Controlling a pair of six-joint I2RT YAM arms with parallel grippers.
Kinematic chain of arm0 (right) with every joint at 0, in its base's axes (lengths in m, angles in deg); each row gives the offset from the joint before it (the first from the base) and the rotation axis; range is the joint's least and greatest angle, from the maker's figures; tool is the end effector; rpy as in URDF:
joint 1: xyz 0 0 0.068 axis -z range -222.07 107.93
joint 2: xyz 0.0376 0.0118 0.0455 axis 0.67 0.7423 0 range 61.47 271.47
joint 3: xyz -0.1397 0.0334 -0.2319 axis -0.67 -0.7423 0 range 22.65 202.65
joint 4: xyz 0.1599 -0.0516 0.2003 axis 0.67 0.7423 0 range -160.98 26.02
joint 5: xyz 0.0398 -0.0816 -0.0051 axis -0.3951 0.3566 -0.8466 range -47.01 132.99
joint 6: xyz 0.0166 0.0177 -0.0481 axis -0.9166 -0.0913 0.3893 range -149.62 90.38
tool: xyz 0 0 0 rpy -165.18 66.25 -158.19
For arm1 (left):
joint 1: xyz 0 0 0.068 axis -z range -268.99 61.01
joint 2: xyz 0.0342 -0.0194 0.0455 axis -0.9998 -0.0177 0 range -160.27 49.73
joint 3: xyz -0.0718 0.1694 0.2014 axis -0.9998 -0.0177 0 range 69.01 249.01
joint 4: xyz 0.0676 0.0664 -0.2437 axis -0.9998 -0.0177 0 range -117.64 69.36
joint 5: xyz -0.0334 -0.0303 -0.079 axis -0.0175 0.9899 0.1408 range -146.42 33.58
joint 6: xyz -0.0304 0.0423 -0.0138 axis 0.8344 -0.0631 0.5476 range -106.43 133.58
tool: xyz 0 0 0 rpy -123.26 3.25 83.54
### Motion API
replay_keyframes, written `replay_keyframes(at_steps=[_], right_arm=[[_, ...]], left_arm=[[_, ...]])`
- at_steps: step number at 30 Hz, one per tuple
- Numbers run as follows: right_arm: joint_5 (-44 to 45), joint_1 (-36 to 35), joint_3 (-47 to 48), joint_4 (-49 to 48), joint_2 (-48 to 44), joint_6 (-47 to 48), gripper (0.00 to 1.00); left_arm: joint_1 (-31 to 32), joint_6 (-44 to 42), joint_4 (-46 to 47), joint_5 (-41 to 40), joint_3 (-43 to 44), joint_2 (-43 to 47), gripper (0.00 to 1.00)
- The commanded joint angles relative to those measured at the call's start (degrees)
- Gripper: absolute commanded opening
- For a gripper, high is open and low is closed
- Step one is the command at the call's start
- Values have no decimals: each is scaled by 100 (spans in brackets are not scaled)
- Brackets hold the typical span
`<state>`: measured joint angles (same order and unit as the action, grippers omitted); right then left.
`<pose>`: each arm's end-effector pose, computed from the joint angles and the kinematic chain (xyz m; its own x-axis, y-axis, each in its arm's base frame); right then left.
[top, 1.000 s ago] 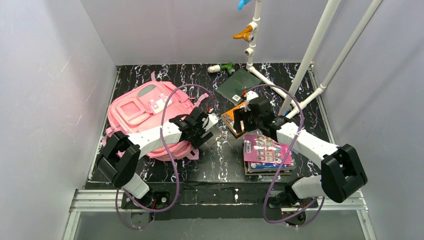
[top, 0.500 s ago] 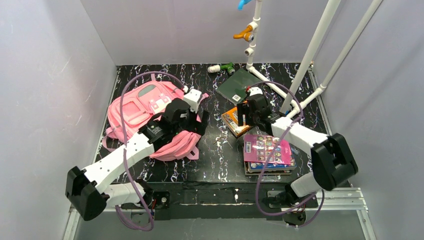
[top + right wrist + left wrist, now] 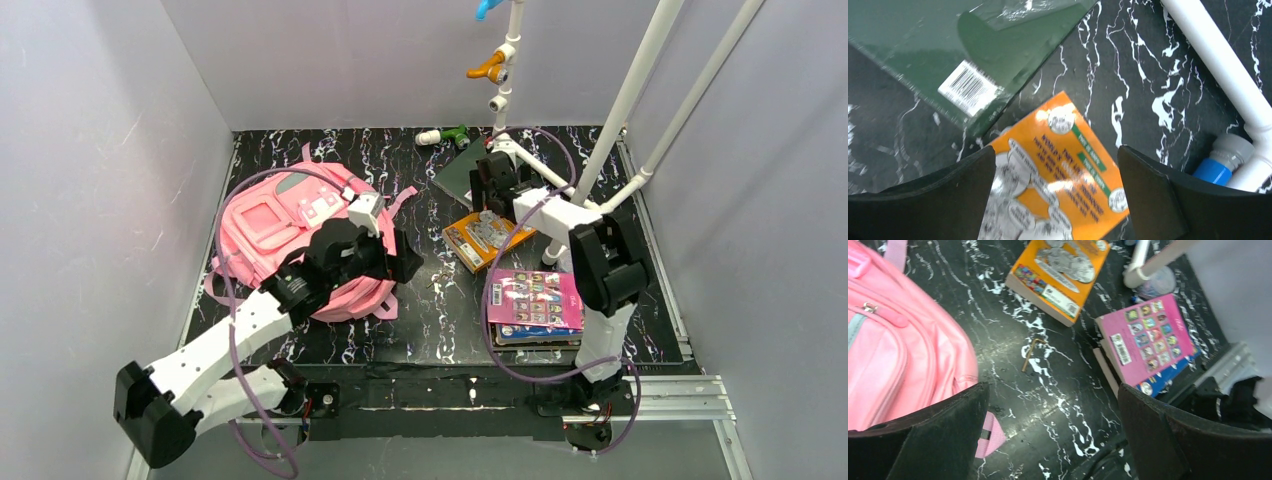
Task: Pack the student bag
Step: Pick up the book from the center of the board.
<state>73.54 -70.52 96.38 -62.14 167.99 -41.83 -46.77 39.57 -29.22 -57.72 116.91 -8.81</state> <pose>0.3706 0.1803 0.2148 -0.5870 -0.1110 -0.8019 0.0489 0.9839 -0.1720 0.1765 -0.1592 0.3164 -0.5066 -0.1320 -0.8520 0.4827 0.7753 -0.4072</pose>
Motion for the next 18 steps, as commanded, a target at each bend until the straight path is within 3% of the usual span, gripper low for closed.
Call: replay_keyframes(at_steps=[1,9,14,18], right_arm=[[145,85,619,21,632,183,98],[-65,88,1082,97,1317,-227,98],[-1122,76,987,196,1414,-867,98],[-1899,-201,300,-353,1066,-1117,98]], left_arm=[[6,57,444,632,-392,861,99],[5,2,298,776,-674,1507,99],[6,-146,-72,462,-575,1559,99],[6,-40,-445,-364,-479,1368,99]])
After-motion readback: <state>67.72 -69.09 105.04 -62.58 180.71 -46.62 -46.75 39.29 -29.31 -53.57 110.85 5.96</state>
